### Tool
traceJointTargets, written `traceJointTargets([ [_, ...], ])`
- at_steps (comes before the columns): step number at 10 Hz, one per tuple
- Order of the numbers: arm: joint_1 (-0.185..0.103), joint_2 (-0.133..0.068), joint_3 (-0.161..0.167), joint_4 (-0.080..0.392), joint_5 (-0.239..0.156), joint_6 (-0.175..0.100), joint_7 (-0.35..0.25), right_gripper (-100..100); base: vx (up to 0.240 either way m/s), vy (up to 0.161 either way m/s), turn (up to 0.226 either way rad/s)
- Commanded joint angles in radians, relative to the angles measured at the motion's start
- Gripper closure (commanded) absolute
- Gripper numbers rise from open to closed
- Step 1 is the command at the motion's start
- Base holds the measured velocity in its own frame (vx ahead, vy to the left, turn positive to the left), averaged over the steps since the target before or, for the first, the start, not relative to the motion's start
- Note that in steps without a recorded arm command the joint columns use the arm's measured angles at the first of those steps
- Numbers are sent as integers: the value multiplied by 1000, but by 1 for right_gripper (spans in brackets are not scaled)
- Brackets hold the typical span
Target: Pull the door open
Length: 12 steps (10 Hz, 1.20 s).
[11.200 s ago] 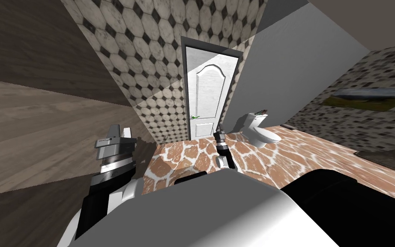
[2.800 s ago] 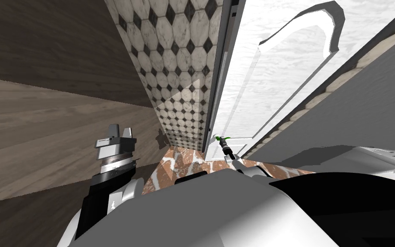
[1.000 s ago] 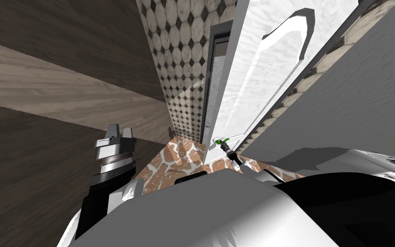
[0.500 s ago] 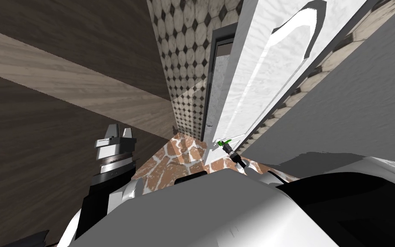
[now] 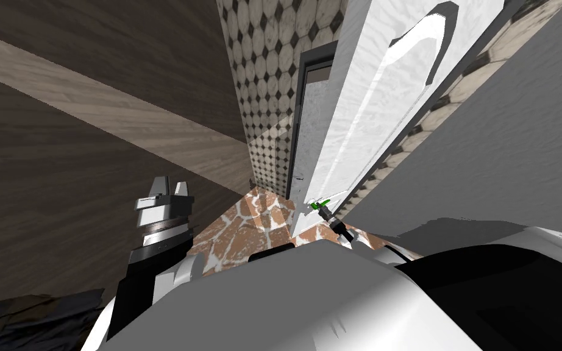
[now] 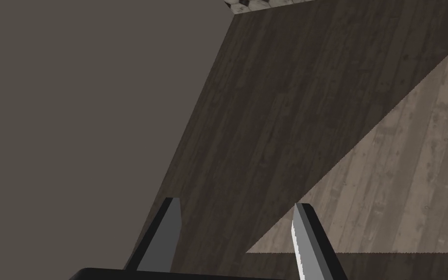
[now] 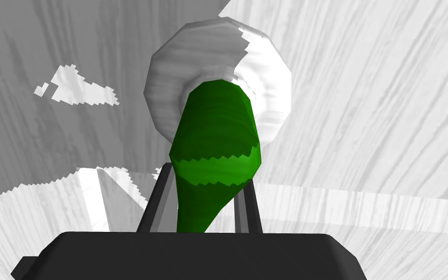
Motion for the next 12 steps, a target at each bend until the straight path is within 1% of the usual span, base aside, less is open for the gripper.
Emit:
traceJointTargets([
  [1,5,-5,0,5,1,-17,-2,100,-171,-92,219],
  [2,8,-9,0,12,1,-30,-4,100,-153,-86,174],
  [3,10,-11,-1,16,1,-36,-6,100,-146,-77,110],
  [4,13,-15,-1,23,1,-50,-8,100,-195,-57,162],
  [5,15,-17,-1,27,2,-57,-9,100,-192,-70,135],
  [7,22,-25,-2,42,2,-85,-13,100,-185,-127,177],
  [9,28,-32,-2,55,3,-109,-17,100,-202,-88,182],
  [10,30,-35,-2,60,3,-118,-19,100,-164,-102,129],
  [11,33,-29,0,48,4,-103,-19,100,-69,-43,30],
  [12,40,-30,1,56,5,-118,-20,100,-124,-38,155],
])
